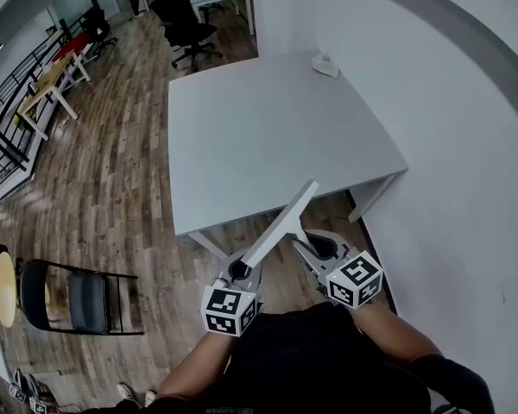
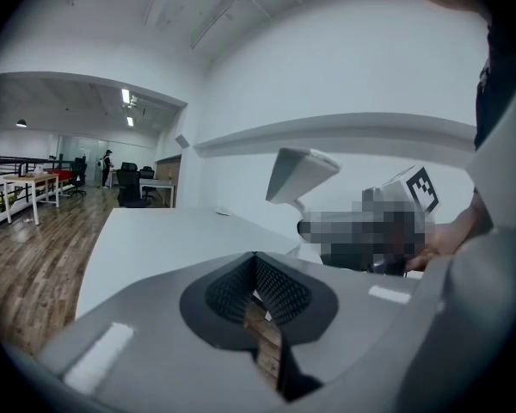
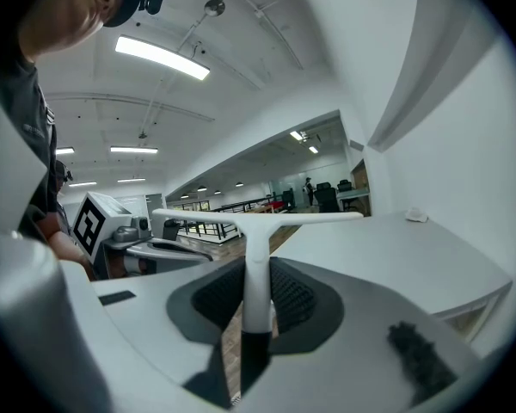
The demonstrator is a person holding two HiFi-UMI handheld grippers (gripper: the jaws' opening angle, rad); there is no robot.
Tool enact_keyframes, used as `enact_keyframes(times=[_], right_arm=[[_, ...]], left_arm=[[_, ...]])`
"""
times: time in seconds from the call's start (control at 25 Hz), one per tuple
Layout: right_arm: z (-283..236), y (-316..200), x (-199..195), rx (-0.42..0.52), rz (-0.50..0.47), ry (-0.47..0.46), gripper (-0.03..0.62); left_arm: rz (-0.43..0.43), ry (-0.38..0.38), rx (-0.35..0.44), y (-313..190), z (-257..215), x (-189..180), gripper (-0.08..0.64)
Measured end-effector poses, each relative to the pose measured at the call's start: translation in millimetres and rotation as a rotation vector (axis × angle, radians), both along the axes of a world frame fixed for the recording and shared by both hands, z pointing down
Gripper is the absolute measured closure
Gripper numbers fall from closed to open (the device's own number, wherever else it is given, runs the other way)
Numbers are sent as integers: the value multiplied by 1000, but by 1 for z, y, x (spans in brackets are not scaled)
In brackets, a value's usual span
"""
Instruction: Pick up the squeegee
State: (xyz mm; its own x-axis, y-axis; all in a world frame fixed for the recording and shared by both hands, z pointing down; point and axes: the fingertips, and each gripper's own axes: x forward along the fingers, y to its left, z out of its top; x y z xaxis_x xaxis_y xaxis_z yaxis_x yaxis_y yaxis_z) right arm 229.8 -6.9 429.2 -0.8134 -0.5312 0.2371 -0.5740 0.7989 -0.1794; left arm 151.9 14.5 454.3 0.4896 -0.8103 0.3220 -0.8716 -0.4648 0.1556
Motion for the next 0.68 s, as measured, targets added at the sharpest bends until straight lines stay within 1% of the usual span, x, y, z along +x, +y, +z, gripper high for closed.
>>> enact_keyframes(times=[0.16, 0.36, 0.68], right_arm=[[2, 11, 12, -5, -11, -2, 503], [9, 23, 11, -20, -29, -8, 503], [10, 24, 11, -30, -62, -23, 503]], left_arm=[[-13, -3, 2, 15, -2, 11, 552], [-63, 13, -18, 34, 2, 2, 552], [-116, -3, -30, 45, 5, 1, 552]])
